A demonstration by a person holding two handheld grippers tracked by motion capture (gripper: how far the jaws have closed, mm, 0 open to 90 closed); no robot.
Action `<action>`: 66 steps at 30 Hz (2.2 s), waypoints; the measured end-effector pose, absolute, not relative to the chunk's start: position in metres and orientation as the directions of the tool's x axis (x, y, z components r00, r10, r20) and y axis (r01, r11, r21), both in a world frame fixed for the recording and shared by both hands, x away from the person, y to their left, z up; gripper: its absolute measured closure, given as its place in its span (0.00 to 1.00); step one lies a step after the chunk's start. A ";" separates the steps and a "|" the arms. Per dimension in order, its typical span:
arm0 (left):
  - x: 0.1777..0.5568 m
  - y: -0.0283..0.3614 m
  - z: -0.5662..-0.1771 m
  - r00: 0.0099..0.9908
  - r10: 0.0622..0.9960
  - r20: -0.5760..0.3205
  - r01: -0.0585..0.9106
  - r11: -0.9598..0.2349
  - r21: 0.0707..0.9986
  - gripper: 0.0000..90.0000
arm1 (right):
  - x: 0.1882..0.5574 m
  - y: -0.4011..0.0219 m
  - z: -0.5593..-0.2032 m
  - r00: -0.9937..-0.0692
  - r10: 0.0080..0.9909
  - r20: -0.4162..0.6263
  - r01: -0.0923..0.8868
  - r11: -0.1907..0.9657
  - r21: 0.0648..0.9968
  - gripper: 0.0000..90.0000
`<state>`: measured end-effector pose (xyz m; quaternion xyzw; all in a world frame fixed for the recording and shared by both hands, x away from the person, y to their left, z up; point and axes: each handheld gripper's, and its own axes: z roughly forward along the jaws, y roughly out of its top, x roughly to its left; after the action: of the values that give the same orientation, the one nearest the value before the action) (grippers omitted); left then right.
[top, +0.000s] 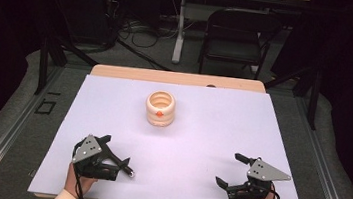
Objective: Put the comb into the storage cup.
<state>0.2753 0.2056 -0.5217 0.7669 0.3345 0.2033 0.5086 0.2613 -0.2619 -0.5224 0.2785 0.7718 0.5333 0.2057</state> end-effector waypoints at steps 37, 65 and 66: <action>0.285 0.149 -0.530 0.780 0.624 -0.044 0.379 -0.416 0.827 0.42 | 0.262 -0.261 -0.522 -0.761 0.648 -0.022 0.212 0.281 0.936 0.00; 0.286 0.164 -0.542 0.769 0.632 -0.092 0.508 -0.518 0.689 1.00 | 0.260 -0.262 -0.522 -0.762 0.648 -0.020 0.211 0.277 0.937 0.00; 0.285 0.165 -0.541 0.769 0.633 -0.089 0.509 -0.522 0.684 1.00 | 0.260 -0.262 -0.522 -0.762 0.648 -0.020 0.211 0.277 0.937 0.00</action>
<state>0.2848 0.1647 -0.5414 0.8683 0.3291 0.0857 0.3612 0.2605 -0.2619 -0.5216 0.2779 0.7725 0.5330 0.2047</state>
